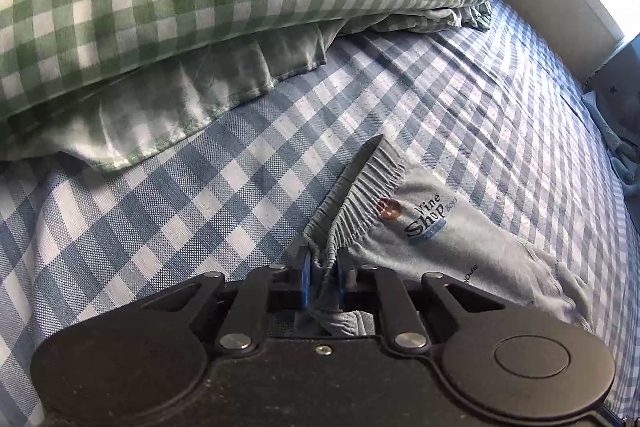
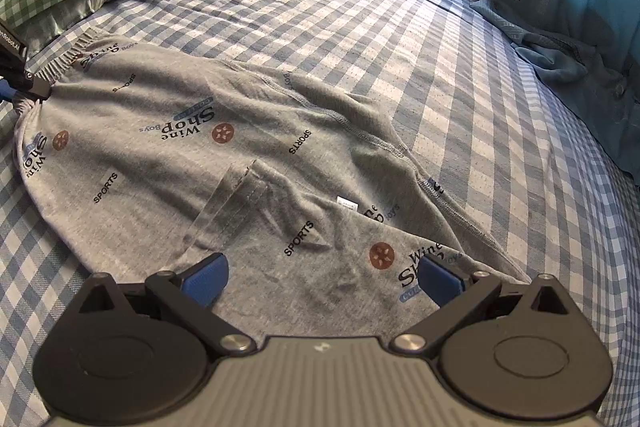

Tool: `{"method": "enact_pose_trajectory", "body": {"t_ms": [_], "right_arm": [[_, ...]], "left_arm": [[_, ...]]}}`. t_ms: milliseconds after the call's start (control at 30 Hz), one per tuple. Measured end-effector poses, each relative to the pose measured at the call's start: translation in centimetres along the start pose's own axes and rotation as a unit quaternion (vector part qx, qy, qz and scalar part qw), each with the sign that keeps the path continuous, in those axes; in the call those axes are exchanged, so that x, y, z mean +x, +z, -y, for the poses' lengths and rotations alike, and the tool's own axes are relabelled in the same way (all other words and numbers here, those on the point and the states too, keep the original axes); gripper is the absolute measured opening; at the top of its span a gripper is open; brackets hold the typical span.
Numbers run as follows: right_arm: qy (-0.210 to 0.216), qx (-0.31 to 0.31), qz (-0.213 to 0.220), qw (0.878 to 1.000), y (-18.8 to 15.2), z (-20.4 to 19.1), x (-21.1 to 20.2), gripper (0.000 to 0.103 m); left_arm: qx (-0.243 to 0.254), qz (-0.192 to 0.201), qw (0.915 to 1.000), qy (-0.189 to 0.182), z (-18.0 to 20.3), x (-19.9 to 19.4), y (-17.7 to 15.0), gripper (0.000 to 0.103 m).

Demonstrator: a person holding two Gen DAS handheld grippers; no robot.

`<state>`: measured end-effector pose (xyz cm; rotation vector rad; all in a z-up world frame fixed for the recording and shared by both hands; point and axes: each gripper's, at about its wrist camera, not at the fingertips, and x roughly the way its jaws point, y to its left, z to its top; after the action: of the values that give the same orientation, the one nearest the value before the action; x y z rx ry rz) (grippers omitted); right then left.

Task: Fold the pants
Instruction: 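Grasp the elastic waistband with the left gripper and lift it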

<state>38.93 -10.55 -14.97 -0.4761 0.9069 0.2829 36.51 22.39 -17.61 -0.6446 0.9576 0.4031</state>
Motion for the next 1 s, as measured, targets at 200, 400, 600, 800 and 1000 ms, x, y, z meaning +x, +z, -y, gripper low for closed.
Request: {"method": "enact_pose_trajectory", "body": {"t_ms": [200,400,600,800,1000], "right_arm": [[0.0,0.026,0.014,1.0,-1.6,1.9,-2.6,0.103],[-0.002,0.046,0.009,0.999,-3.1,4.0,-4.2,0.103],[-0.004,0.059,0.017,0.998,-4.8,6.0,-6.3,0.103],[-0.014,0.071,0.023,0.997,-6.4,8.6,-7.6,0.103],[-0.013,0.082,0.027,0.996,-7.7,11.8,-8.2,0.103]], "left_arm": [[0.05,0.025,0.9984,0.009,2.4,-2.5,0.1,0.011],[0.068,0.04,0.9969,0.001,4.0,-4.3,-0.2,0.011],[0.1,0.058,0.9932,-0.013,6.6,-6.4,-0.7,0.011],[0.117,0.072,0.9901,-0.027,9.1,-8.3,-1.6,0.011],[0.144,0.085,0.9849,-0.047,12.4,-10.1,-2.8,0.011]]}}
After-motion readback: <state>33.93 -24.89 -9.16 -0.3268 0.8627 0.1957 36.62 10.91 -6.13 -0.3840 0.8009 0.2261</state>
